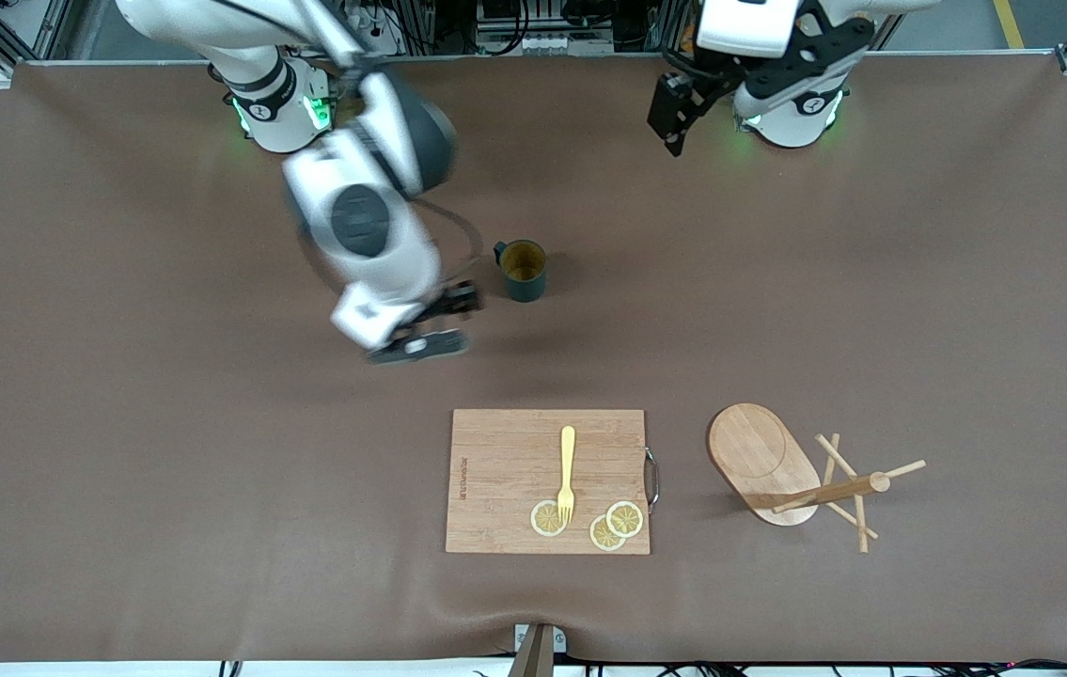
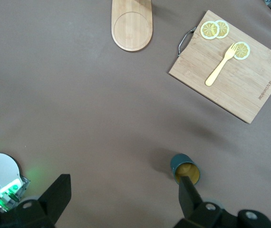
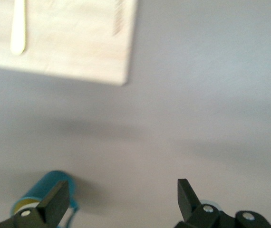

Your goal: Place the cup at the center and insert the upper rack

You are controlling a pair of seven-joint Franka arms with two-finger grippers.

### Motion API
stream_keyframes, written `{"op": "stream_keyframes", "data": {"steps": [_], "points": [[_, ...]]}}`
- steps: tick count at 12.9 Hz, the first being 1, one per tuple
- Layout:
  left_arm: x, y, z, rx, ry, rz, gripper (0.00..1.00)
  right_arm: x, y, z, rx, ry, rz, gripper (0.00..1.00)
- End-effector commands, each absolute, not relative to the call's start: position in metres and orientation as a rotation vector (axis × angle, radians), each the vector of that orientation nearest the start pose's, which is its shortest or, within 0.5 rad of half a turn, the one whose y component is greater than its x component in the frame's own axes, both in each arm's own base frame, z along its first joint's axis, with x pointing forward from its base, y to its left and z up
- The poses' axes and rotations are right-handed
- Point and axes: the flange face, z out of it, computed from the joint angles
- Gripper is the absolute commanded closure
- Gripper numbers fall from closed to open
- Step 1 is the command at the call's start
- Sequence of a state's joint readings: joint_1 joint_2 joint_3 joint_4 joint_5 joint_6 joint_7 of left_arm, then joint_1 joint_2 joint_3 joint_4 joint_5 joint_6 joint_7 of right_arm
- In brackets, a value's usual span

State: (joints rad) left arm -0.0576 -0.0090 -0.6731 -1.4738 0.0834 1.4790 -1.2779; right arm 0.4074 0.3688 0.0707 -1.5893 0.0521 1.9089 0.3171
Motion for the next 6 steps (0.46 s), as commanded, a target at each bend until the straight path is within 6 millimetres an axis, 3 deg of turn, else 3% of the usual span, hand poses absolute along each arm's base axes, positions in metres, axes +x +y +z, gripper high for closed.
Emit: {"op": "stream_keyframes", "data": {"steps": [1, 3, 6], "points": [[0.388, -0.395, 0.653, -2.9, -0.902, -0.257, 0.0, 0.611, 0.193, 0.469, -3.06, -0.17, 0.025, 0.0], [0.373, -0.431, 0.636, -2.883, -0.928, -0.326, 0.0, 0.616, 0.129, 0.504, -3.068, -0.105, -0.021, 0.0], [0.356, -0.478, 0.609, -2.863, -0.973, -0.431, 0.0, 0.608, 0.059, 0.545, -3.084, 0.013, -0.061, 0.0]]}}
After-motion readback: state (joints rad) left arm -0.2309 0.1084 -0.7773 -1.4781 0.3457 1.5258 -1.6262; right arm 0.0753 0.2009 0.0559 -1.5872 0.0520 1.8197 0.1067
